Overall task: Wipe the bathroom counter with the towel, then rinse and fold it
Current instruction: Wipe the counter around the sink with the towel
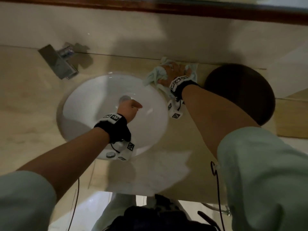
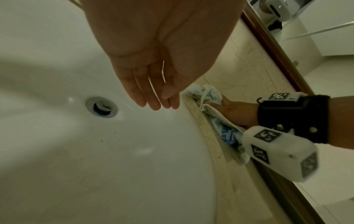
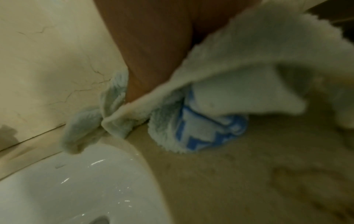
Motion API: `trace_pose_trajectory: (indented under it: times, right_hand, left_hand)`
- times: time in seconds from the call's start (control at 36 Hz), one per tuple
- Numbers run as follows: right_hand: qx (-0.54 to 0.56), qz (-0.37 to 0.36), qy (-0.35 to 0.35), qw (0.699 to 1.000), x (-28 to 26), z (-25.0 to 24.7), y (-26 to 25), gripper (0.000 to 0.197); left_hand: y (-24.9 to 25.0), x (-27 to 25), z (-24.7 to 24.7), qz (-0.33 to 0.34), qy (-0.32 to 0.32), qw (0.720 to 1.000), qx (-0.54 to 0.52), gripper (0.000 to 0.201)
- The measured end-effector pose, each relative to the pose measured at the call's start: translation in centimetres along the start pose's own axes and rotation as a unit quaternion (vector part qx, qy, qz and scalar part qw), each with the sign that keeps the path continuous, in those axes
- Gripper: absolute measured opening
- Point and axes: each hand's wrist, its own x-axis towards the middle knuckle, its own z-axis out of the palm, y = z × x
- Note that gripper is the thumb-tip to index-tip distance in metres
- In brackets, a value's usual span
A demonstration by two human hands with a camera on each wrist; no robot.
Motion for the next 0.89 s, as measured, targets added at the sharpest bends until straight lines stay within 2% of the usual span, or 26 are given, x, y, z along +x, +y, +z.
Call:
trace_pose_trajectory:
  times: [0.11, 0.28, 0.44, 0.75, 0.89]
  right_hand:
    - [0.005, -0.004, -0.005, 1.0, -1.4, -0.6, -0.2, 0.079]
    - [0.011, -0.017, 0.014, 1.0, -4.3, -0.2, -0.6, 0.07]
    - [0.002, 0.001, 0.033, 0.999, -7.2, 4.1, -0.4, 0.072]
    - [0.006, 0.048, 0.022, 0.999, -16.2, 10.6, -0.7, 0.076]
    - [0.033, 0.079, 0.043, 0.995, -21.5, 13.5, -1.3, 0.078]
  left_hand:
    - [-0.9, -1.3, 0.2, -0.011, 0.017, 1.0, -0.001, 0.03]
    - [-1.3, -2.8, 0.5, 0.009, 0.027, 1.0, 0.006, 0.031]
    - [-1.4, -4.4, 1.2, 0.038, 0.017, 0.999, 0.028, 0.029]
    - [-4.1, -10.2, 1.8, 0.101, -0.012, 0.993, 0.057, 0.03]
    - [-6.1, -12.8, 2.0, 0.124, -0.03, 0.989, 0.079, 0.031]
